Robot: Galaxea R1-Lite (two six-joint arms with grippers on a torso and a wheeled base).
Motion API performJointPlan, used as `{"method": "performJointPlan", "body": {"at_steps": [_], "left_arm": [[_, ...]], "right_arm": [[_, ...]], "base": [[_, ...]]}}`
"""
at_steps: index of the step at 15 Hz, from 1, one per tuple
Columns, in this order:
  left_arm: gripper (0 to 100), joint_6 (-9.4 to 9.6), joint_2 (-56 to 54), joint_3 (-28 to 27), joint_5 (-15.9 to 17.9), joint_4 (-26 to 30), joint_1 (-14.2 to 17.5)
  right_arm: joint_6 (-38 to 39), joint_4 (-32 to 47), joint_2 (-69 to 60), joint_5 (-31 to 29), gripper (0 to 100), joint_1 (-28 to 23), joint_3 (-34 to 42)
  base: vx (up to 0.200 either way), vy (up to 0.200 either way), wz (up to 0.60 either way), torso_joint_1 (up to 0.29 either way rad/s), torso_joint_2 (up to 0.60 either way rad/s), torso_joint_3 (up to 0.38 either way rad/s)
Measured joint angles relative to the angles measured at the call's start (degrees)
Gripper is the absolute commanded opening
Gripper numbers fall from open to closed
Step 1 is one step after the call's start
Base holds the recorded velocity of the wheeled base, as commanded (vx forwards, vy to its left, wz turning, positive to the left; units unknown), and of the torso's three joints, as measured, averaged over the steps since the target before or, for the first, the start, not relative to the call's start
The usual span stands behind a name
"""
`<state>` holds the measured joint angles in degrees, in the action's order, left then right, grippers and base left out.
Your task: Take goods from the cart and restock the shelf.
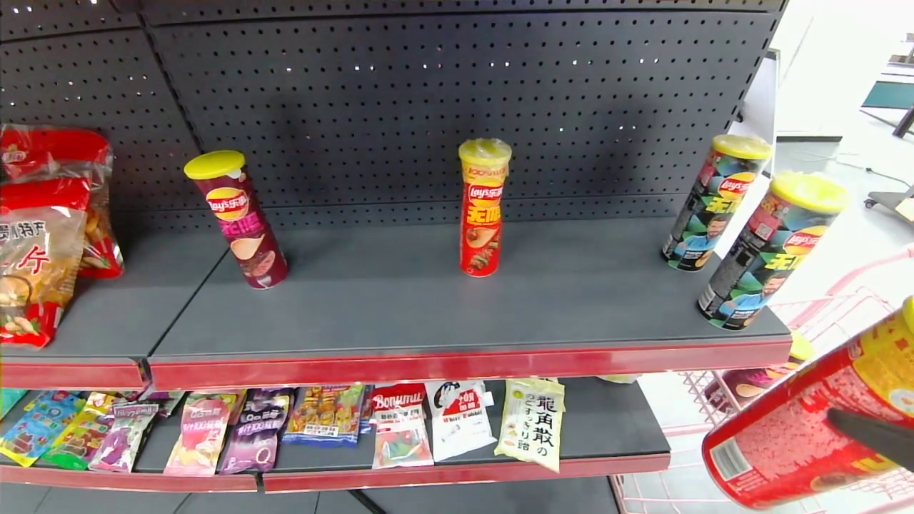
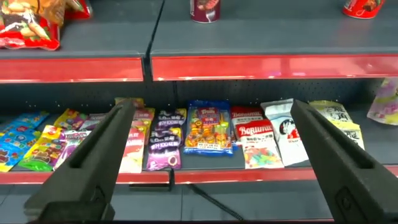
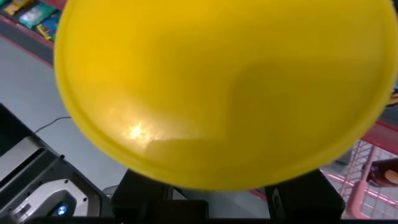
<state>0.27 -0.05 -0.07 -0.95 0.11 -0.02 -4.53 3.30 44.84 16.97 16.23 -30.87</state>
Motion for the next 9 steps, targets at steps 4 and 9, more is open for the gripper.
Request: {"method": "performJointPlan", "body": {"at_steps": [4, 9], "left_arm": [[100, 0.11, 0.0, 0.0, 0.0, 0.07, -0.05], [100, 0.16, 0.0, -0.02, 0.02, 0.07, -0.05]], "right_arm": [[-0.02, -0.11, 0.78, 2.21, 0, 1.57, -0.46], [0.07, -0.05, 1.52, 2.46, 0, 2.02, -0.22]], "base": [[0.1, 0.0, 0.0, 0.001, 0.0, 0.002], [0.16, 0.0, 0.0, 0.001, 0.0, 0.004]]}}
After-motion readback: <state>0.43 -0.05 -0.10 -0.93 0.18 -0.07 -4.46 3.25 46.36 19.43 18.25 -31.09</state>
